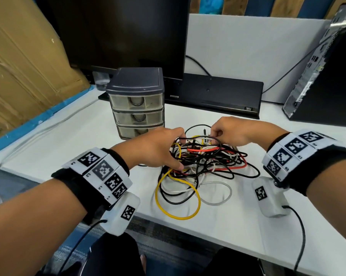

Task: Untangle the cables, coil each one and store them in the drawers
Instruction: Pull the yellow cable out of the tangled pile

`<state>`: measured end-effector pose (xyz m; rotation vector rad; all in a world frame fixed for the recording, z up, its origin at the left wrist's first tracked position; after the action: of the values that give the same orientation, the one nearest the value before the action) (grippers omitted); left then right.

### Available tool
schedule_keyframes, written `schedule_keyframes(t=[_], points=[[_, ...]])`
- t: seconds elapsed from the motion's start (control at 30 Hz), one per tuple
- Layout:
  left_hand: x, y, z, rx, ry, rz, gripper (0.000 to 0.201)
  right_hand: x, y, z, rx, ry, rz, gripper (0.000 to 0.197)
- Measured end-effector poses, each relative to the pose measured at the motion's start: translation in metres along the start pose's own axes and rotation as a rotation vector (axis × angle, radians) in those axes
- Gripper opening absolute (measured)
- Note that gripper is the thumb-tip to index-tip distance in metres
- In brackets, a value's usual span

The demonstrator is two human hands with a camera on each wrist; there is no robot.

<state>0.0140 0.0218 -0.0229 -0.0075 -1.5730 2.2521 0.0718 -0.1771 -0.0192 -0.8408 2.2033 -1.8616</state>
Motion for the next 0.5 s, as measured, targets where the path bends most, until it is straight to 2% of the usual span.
schedule_keyframes(t=[0.2, 0.33, 0.5], points=[[-0.003, 0.006, 0.008, -0.048, 0.032, 0.084, 0.059, 0.001, 0.006, -0.003, -0.153, -0.035, -0.032, 0.020], [-0.003, 0.007, 0.011, -0.051, 0.052, 0.096, 0.060, 0.000, 0.009, -0.005, -0.234, -0.037, -0.025, 0.022], [-0.004, 0.004, 0.010, 0.038, 0.083, 0.112, 0.067, -0.007, 0.012, -0.002, -0.176, 0.019, 0.015, 0.018]])
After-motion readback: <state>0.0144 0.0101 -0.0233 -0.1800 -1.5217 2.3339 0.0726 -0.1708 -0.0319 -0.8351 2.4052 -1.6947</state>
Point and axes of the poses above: each hand's wrist, its own x-axis away from the middle knuckle, its own y-axis out of the palm, z = x × y, the point moved 5 cm from there along -x, towards the middle knuckle, and after that the axes turned 8 degrees about -y, right-handed, at the moved point
